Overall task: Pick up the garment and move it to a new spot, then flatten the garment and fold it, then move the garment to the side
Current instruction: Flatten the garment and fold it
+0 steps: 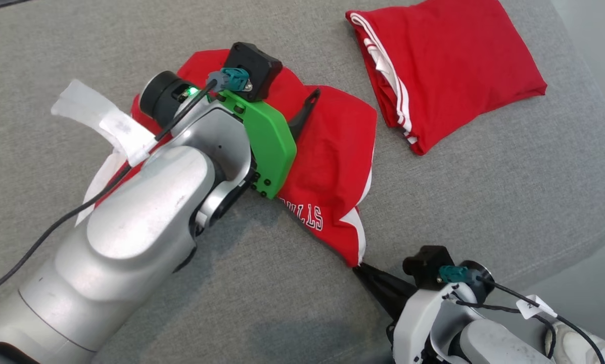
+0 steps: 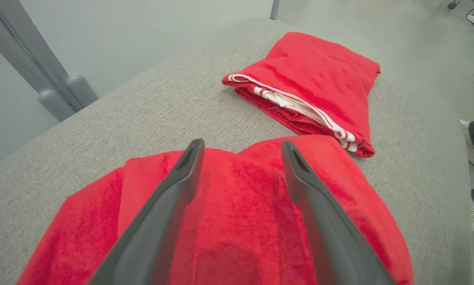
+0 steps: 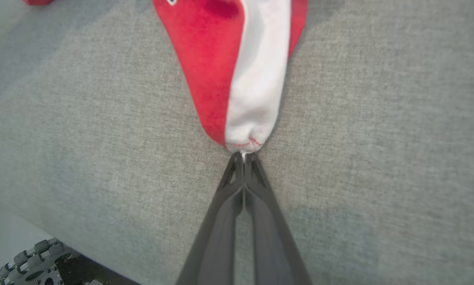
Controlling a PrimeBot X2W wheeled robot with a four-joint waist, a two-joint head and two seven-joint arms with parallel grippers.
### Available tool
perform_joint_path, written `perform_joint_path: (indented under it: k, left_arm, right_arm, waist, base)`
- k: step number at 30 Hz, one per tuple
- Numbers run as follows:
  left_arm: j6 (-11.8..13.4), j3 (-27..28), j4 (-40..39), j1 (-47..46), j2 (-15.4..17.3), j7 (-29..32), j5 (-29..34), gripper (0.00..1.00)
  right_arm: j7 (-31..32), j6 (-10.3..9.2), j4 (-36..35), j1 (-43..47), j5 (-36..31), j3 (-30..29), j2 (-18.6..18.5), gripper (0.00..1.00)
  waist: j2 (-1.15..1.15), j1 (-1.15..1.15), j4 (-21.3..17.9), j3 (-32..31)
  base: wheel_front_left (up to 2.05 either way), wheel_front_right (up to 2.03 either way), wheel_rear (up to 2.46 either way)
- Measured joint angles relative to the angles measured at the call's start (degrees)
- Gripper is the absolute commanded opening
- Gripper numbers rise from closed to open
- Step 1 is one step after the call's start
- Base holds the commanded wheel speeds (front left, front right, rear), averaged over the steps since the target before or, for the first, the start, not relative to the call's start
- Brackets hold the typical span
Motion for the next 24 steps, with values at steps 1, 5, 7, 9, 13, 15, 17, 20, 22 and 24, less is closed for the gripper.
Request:
perform_joint_path:
  k: [1, 5, 7, 9, 13, 15, 17, 20, 22, 24]
  left_arm:
    - [0.0, -0.2, 1.1, -0.3, 0.4, 0.1, 0.6, 1.0]
    - [0.0, -1.3, 5.3, -0.4, 2.1, 1.1, 2.2, 1.0]
    - [0.0, -2.3, 6.7, -0.4, 2.1, 2.0, 2.3, 1.0]
    - [0.0, -3.0, 8.1, -0.4, 2.0, 3.0, 2.3, 1.0]
    - [-0.5, -4.8, 10.1, -0.5, 2.6, 4.5, 2.8, 0.0]
    - [-1.7, -5.9, 10.4, -1.1, 2.5, 4.9, 3.1, 0.0]
    - [-2.4, -6.0, 10.4, -1.2, 1.8, 5.0, 3.1, 0.0]
    - [-3.2, -5.0, 9.8, -1.2, 0.3, 4.0, 2.0, 0.0]
    - [-3.6, -3.2, 8.3, -1.3, -1.4, 1.9, 0.8, 0.0]
    - [-3.6, -0.2, 5.7, -1.6, -4.3, -1.6, -0.9, 0.0]
  right_arm:
    - [0.2, 0.1, 0.1, -0.6, -0.4, 0.4, 0.4, 0.0]
    - [0.2, 0.58, 0.3, -2.1, -0.4, 0.9, 2.1, 0.0]
    - [0.2, 0.59, 0.3, -2.3, -0.4, 0.8, 2.7, 0.0]
    - [0.2, 1.02, 0.3, -2.8, -0.4, 0.8, 3.0, 0.0]
    - [0.0, 1.11, 0.4, -2.9, -0.4, 0.2, 3.6, 0.0]
    - [-0.1, 1.1, 0.6, -2.9, -0.4, 0.0, 3.6, 0.0]
    - [-0.3, 1.09, 0.9, -2.9, -0.3, -0.3, 3.5, 0.0]
    - [-0.6, 1.07, 1.2, -2.8, 0.0, -0.9, 3.2, 0.0]
    - [-0.8, 0.98, 1.2, -2.8, 0.0, -1.5, 2.9, 0.0]
    - [-1.4, 0.88, 1.3, -2.8, 0.0, -2.3, 2.5, 0.0]
  waist:
    - [0.0, 0.0, -0.5, 0.7]
    - [0.0, 0.0, -2.8, 2.9]
    - [0.0, 0.0, -3.7, 3.8]
    - [0.0, 0.0, -4.3, 4.6]
    - [0.0, 0.0, -5.1, 5.5]
    - [0.0, 0.0, -5.0, 5.4]
    - [0.0, 0.0, -4.6, 5.3]
    - [0.0, 0.0, -3.6, 4.9]
    - [0.0, 0.01, -2.9, 4.6]
    - [0.0, 0.0, -2.0, 4.2]
  base:
    - [0.0, 0.0, 0.0]
    - [0.0, 0.0, 0.0]
    - [0.0, 0.0, 0.0]
    - [0.0, 0.0, 0.0]
    - [0.0, 0.0, 0.0]
    - [0.0, 0.0, 0.0]
    - [0.0, 0.0, 0.0]
    - [0.0, 0.0, 0.0]
    - [0.0, 0.0, 0.0]
    - [0.0, 0.0, 0.0]
